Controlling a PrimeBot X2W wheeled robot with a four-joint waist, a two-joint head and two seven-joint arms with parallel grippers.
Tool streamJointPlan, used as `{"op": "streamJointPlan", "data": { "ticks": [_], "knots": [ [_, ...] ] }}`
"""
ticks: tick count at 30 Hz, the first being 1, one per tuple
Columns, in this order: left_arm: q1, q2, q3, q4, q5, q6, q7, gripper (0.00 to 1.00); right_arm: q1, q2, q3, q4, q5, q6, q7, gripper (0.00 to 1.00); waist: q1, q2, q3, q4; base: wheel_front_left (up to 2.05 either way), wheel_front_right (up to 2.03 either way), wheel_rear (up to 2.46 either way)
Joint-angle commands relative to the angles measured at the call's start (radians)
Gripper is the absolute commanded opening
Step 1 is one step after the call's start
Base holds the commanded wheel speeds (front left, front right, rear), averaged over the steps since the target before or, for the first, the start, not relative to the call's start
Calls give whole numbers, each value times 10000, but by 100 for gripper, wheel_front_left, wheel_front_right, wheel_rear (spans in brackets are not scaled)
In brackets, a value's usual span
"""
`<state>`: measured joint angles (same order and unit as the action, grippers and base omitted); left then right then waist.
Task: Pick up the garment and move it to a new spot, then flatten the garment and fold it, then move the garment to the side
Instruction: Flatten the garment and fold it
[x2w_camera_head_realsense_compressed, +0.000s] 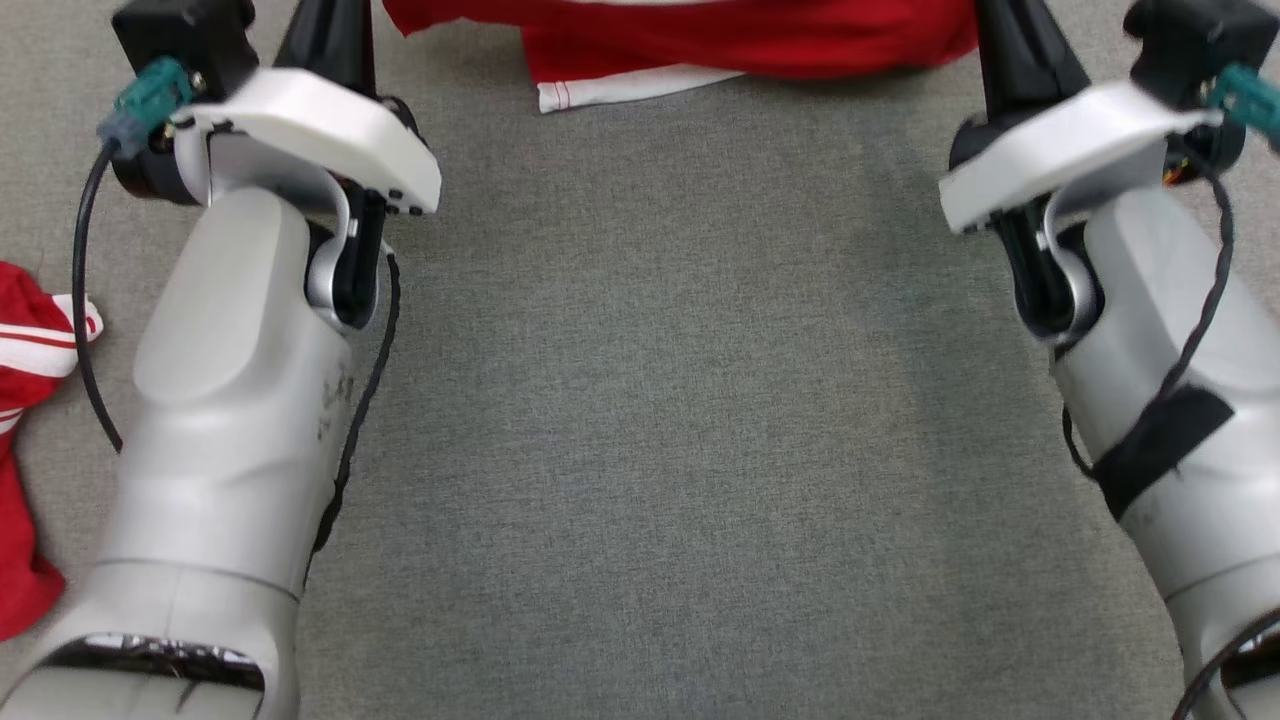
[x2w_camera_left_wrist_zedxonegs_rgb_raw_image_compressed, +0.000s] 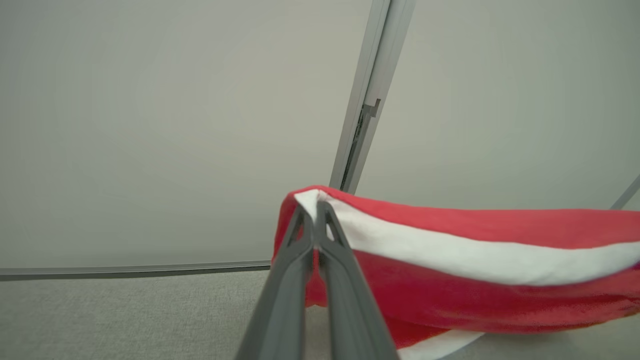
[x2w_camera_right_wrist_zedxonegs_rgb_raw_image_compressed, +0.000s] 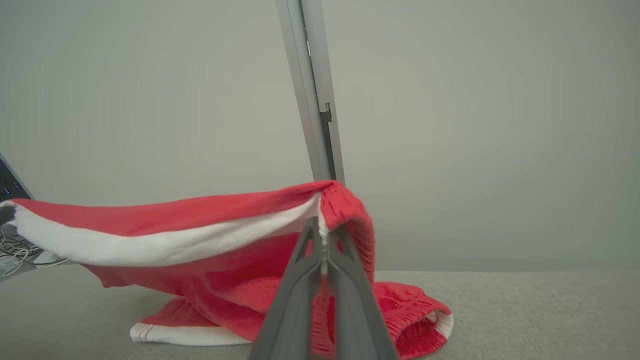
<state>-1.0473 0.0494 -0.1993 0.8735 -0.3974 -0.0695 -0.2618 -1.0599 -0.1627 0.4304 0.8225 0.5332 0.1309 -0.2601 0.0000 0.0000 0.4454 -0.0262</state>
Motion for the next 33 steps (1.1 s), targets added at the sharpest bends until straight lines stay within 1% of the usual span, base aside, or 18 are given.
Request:
{"op": "streamJointPlan", "data": {
  "ticks": [1, 4, 5, 6, 9, 11, 12, 16, 20, 22, 29, 33],
  "knots": [
    [724, 41, 166, -491, -82, -31, -42, 0, 922, -137, -237, -524, -138, -3, -57, 0, 0, 0, -235, 27, 0, 0, 0],
    [1981, 29, 175, -1243, -88, -1, -31, 0, 2360, -197, -541, -1297, -389, -3, -54, 0, 0, 0, -561, 11, 0, 0, 0],
    [1981, 29, 175, -1243, -88, -1, -31, 0, 2360, -197, -541, -1297, -389, -3, -54, 0, 0, 0, -561, 11, 0, 0, 0],
    [2418, 43, 274, -1519, -107, 58, -32, 0, 2852, -170, -606, -1585, -504, -3, -53, 0, 0, 0, -701, -17, 0, 0, 0],
    [3725, 34, 342, -2256, -51, 33, -32, 0, 4375, -168, -886, -2425, -785, -3, -55, 0, 0, 0, -1113, 0, 0, 0, 0],
    [4652, 39, 372, -2779, 18, 143, -32, 0, 5407, -112, -1028, -2997, -985, -3, -55, 0, 0, 0, -1356, 10, 0, 0, 0],
    [5576, 46, 432, -3303, 95, 292, -32, 0, 6416, -95, -1186, -3482, -1218, -3, -54, 0, 0, 0, -1640, 29, 0, 0, 0],
    [7261, 46, 451, -4441, 252, 443, -32, 0, 8260, -66, -1407, -4404, -1461, -3, -56, 0, 0, 0, -2162, 134, 0, 0, 0],
    [8657, 126, 411, -5368, 424, 543, -32, 0, 9723, -58, -1732, -5386, -1625, -5, -55, 0, 0, 0, -2575, 258, 0, 0, 0],
    [9296, 240, 431, -5802, 441, 679, 59, 0, 10351, -47, -1781, -5864, -1786, -5, -25, 0, 0, 0, -2756, 277, 0, 0, 0],
    [11331, 457, 385, -8000, 343, 1215, 1155, 0, 12334, 169, -2132, -7534, -2250, -5, 707, 0, 0, 0, -3325, 411, 0, 0, 0],
    [11863, 543, 340, -9153, 329, 1446, 1714, 0, 12937, 317, -2288, -8203, -2399, -5, 1099, 0, 0, 0, -3490, 476, 0, 0, 0]
  ]
}}
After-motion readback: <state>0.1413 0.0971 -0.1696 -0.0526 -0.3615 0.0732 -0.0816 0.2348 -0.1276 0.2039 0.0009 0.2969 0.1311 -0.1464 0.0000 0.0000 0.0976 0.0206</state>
